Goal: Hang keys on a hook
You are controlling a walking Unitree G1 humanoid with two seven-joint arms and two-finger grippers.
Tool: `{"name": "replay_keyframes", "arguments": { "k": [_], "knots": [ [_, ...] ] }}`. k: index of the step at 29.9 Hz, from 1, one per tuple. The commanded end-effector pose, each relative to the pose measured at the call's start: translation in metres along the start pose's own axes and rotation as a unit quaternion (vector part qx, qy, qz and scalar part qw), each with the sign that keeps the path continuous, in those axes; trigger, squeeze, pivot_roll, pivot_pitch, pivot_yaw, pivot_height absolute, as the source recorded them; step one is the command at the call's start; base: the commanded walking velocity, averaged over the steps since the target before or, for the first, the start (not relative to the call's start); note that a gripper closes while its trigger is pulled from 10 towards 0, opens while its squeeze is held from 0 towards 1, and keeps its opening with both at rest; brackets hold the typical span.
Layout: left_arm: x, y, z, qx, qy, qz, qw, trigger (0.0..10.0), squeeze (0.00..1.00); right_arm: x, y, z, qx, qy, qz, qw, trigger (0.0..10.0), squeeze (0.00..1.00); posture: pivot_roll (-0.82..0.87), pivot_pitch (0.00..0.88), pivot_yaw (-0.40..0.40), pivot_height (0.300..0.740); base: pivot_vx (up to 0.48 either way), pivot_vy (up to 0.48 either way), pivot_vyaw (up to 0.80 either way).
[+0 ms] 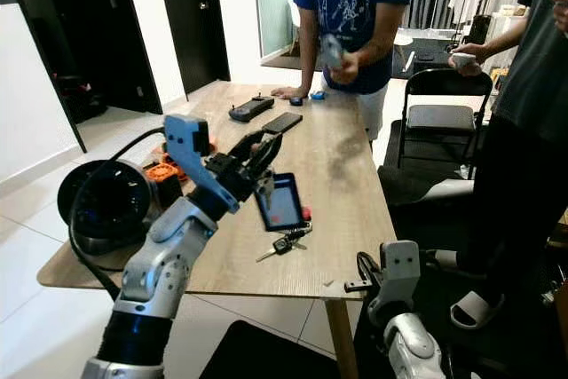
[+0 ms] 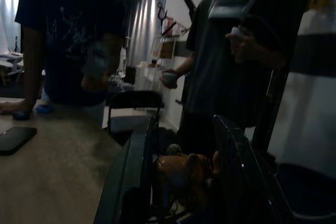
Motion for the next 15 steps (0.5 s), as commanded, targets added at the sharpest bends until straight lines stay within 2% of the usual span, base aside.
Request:
{"name": "replay_keyframes", "arguments": {
  "k": [1,3,10,12,15],
  "knots": [
    [0.001,0.002,0.011,0.019,0.0,-0.004,1.0,10.0,0.0,0.0,-0.001,-0.004,-0.006,0.008,-0.004,1.0,10.0,0.0,0.04,0.059,0.029,0.74,0.0,0.0,0.0],
    [0.006,0.005,0.021,0.049,-0.02,-0.018,0.998,10.0,0.0,0.0,-0.001,-0.004,-0.006,0.009,-0.003,1.0,10.0,0.0,0.04,0.059,0.029,0.74,0.0,0.0,0.0],
    [0.016,0.006,0.029,0.073,-0.059,-0.051,0.994,10.0,0.0,0.0,-0.001,-0.004,-0.006,0.009,-0.003,1.0,10.0,0.0,0.04,0.06,0.03,0.74,0.0,0.0,0.0],
    [0.025,0.004,0.033,0.085,-0.092,-0.083,0.989,10.0,0.0,0.0,-0.001,-0.004,-0.005,0.009,-0.003,1.0,10.0,0.0,0.04,0.06,0.031,0.74,0.0,0.0,0.0],
    [0.025,0.004,0.033,0.085,-0.092,-0.083,0.989,10.0,0.0,0.0,-0.001,-0.004,-0.005,0.009,-0.003,1.0,10.0,0.0,0.04,0.06,0.031,0.74,0.0,0.0,0.0]
  ]
}}
Point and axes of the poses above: a point about 5 cm out from each wrist's last joint towards the gripper, its own y axis pointing out of the wrist towards the gripper, its own z axis along the axis of the wrist's last joint, x = y × z, the point moved 1 cm from there along y, pointing out of the wrist towards the gripper, and after that the axes turned 4 degrees about y, right-handed, at the moved point
